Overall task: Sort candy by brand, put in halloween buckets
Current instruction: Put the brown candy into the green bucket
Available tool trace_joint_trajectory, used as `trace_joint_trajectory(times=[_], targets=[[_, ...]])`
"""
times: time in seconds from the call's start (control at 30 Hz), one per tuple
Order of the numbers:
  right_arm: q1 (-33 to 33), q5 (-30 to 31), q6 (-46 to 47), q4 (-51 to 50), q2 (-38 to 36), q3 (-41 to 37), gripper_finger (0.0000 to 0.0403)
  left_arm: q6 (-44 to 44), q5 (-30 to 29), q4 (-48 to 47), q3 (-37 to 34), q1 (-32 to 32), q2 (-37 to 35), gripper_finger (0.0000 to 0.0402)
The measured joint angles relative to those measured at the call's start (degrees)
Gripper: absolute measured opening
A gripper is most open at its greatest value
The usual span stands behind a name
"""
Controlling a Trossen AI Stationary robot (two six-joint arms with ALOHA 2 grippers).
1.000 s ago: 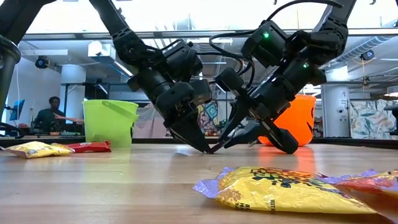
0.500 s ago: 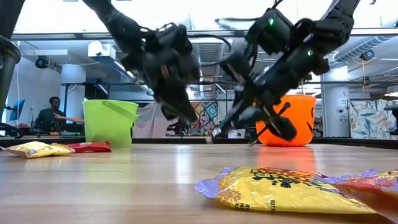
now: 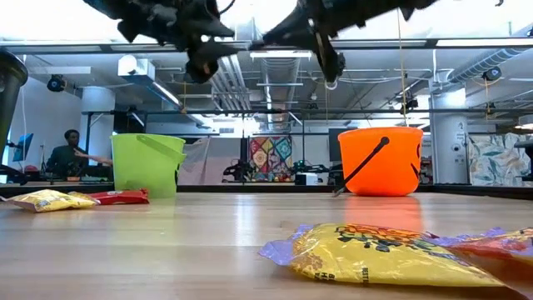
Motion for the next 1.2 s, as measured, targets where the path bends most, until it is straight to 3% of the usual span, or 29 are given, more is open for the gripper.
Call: trace_joint_trajectory(times=[0.1, 0.27, 0.47, 0.6, 0.87, 1.2], targets=[[-0.3, 0.0, -7.9, -4.5, 0.0, 5.1, 0.0019, -3.3, -3.9, 4.1, -2.8, 0.1, -2.6, 0.0143], [-0.4, -0.4, -15.2, -10.0, 2.5, 13.0, 0.0019, -9.1, -3.8, 16.0, -5.9, 0.3, -4.7, 0.0191], [-0.5, -2.6, -18.3, -11.9, 7.1, 18.5, 0.0019, -14.4, -2.2, 21.6, -7.1, -0.1, -3.7, 0.0204], [-0.5, -3.6, -18.9, -12.0, 9.8, 20.8, 0.0019, -14.8, -1.6, 20.6, -7.2, -0.8, -3.3, 0.0181], [-0.5, -3.5, -19.9, -11.9, 10.0, 22.0, 0.0024, -14.1, 2.1, 19.8, -7.3, -0.8, -3.7, 0.0079], [-0.6, -3.6, -19.8, -11.8, 10.0, 21.9, 0.0026, -10.3, 3.0, 18.1, -6.7, -0.9, -3.7, 0.0059]])
